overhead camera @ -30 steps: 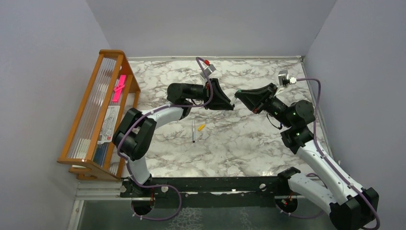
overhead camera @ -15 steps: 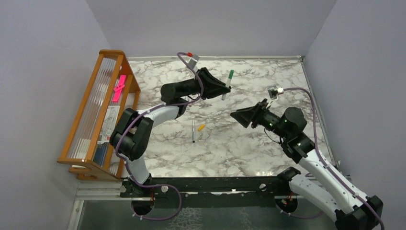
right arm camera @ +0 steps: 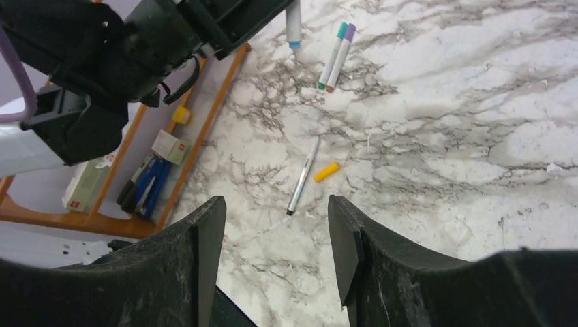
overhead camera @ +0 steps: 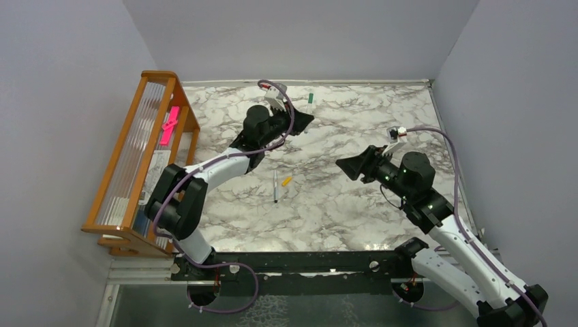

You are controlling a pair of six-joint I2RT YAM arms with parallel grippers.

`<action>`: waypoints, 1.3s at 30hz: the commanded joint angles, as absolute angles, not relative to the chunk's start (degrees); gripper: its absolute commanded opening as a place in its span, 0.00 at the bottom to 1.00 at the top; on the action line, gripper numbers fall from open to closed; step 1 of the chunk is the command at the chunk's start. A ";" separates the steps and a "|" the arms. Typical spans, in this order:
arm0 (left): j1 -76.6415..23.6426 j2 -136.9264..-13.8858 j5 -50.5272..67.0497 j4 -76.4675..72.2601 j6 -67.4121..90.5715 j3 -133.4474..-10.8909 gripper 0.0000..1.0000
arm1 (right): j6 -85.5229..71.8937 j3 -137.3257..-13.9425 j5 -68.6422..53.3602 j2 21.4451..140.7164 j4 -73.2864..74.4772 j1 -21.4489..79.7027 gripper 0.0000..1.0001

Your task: Insert the pens into the pen caps

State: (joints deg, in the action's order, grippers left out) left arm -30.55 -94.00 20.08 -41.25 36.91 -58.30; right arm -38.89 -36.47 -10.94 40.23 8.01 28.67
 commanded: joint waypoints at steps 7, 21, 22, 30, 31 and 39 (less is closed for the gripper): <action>-30.68 -105.63 -8.94 -10.21 18.32 -64.77 0.00 | -38.48 -32.52 -12.53 42.45 9.24 28.64 0.55; -30.07 -118.15 -18.27 -2.55 16.96 -77.72 0.00 | -39.64 -29.56 -12.76 41.90 9.05 28.62 0.51; -30.06 -118.51 -18.87 -2.10 17.53 -77.85 0.00 | -39.64 -29.49 -12.70 41.95 9.12 28.59 0.51; -29.66 -120.76 -22.58 0.98 20.67 -79.78 0.04 | -40.15 -29.14 -12.87 42.95 8.71 28.57 0.50; -29.55 -120.98 -22.36 1.14 20.92 -79.92 0.06 | -40.12 -29.09 -12.98 43.05 8.58 28.62 0.50; -29.36 -120.39 -20.95 -0.19 21.91 -78.87 0.26 | -40.05 -28.96 -12.99 43.83 8.27 28.61 0.50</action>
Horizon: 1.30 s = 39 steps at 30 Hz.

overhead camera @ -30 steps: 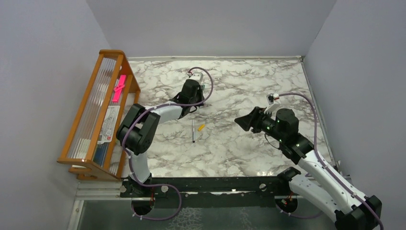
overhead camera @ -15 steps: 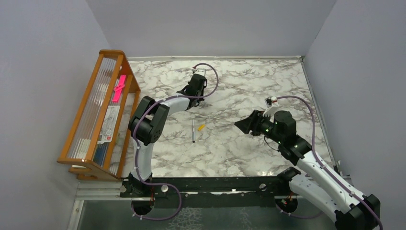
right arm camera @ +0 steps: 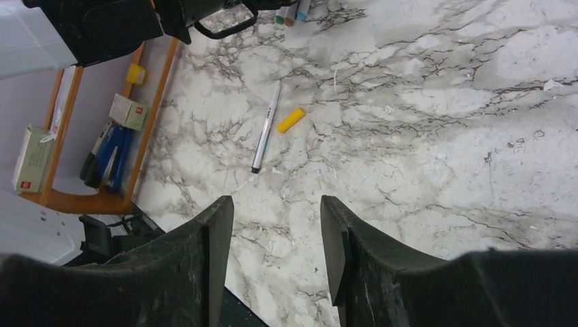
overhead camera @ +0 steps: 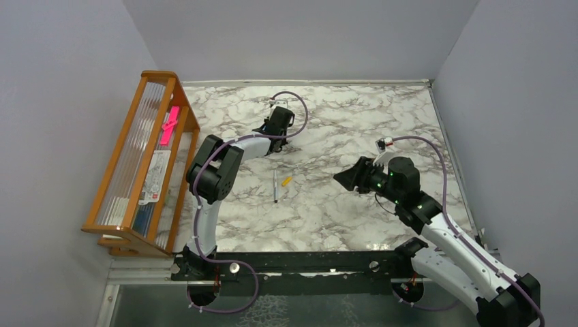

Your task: Insert the pens into the pen caps

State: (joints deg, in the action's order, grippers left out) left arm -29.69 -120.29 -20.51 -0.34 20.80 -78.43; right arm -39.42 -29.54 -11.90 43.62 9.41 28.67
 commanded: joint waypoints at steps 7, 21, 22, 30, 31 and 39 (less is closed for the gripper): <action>-29.36 -117.32 -18.01 -0.26 20.98 -78.99 0.32 | -39.07 -28.38 -13.33 44.24 7.64 28.58 0.49; -29.47 -92.77 -11.71 2.61 24.56 -69.03 0.66 | -29.61 -39.22 0.75 68.99 8.13 42.58 0.44; -29.27 -90.13 -12.38 2.04 25.58 -66.30 0.70 | -29.30 -41.64 2.63 72.68 8.43 44.51 0.47; -25.61 -74.00 -20.75 7.83 35.13 -51.43 0.81 | -28.34 -66.56 13.05 97.76 14.73 53.97 0.53; -25.46 -72.95 -21.87 9.25 35.97 -50.99 0.82 | -28.46 -68.83 13.58 100.20 15.37 54.37 0.53; -23.53 -65.97 -24.70 13.73 38.07 -49.06 0.83 | -29.34 -78.97 18.30 113.28 18.10 56.31 0.51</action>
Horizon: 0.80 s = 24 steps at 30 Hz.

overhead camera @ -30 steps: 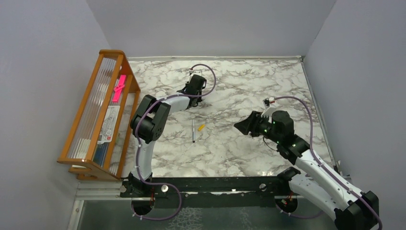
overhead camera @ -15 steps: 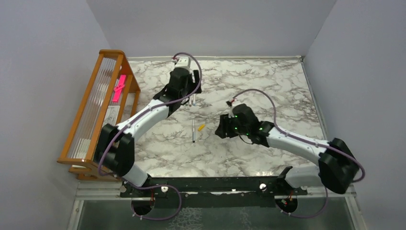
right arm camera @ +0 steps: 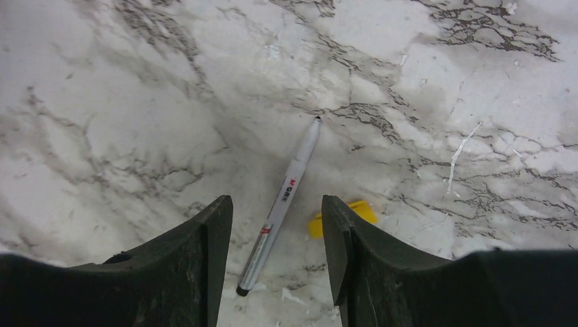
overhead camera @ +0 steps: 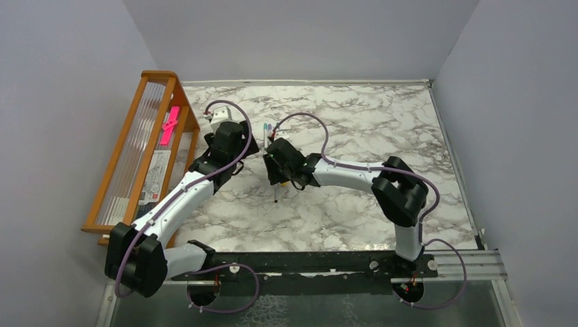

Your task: Insert the pens into the pen caps

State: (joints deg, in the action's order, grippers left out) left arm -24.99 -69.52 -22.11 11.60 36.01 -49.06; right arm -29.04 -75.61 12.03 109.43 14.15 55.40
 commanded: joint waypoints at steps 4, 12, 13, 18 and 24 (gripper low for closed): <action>-22.68 -65.74 -23.37 13.80 38.01 -49.48 0.83 | -29.39 -80.72 19.44 116.47 17.95 56.58 0.50; -22.50 -65.90 -21.60 12.43 37.21 -48.68 0.83 | -29.07 -82.36 20.77 119.78 18.80 56.84 0.37; -22.52 -65.92 -21.46 12.40 37.18 -48.73 0.83 | -28.94 -82.40 21.03 119.92 19.07 56.86 0.34; -22.51 -66.01 -20.54 11.98 36.80 -48.65 0.83 | -30.19 -82.26 18.73 120.18 20.09 56.87 0.06; -22.36 -66.18 -17.18 11.02 36.57 -48.59 0.83 | -33.10 -78.66 14.13 116.90 15.84 56.45 0.01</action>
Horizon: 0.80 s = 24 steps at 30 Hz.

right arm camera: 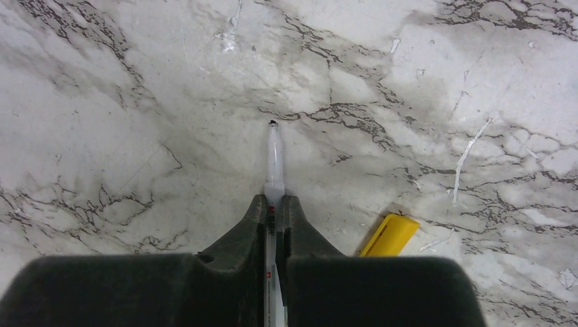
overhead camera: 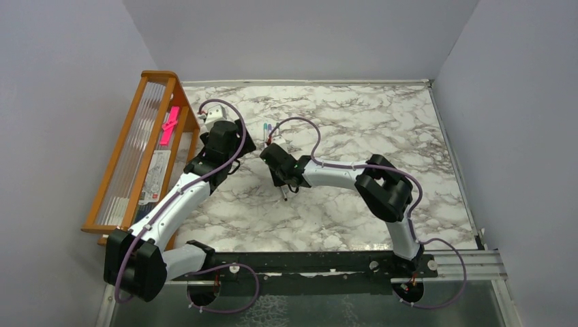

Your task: Insert the pens into the pen caps

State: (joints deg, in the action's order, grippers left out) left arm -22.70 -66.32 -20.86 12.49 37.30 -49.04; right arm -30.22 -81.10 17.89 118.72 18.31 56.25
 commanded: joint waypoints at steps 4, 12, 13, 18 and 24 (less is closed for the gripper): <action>-22.16 -65.95 -11.66 8.12 36.36 -48.25 0.83 | -34.67 -73.08 12.19 110.08 9.74 55.30 0.01; -22.00 -66.88 21.71 -17.36 40.74 -43.97 0.66 | -39.23 -58.37 7.82 89.18 -2.49 49.61 0.01; -21.99 -67.39 25.59 -21.96 42.33 -43.14 0.67 | -40.01 -56.14 7.22 85.07 -4.31 48.41 0.01; -22.83 -68.68 37.08 -40.84 46.15 -39.74 0.69 | -40.19 -46.43 7.05 70.01 -12.68 43.98 0.01; -26.54 -69.14 43.24 -53.52 51.18 -38.78 0.68 | -36.41 -39.79 5.54 56.51 -24.17 43.68 0.01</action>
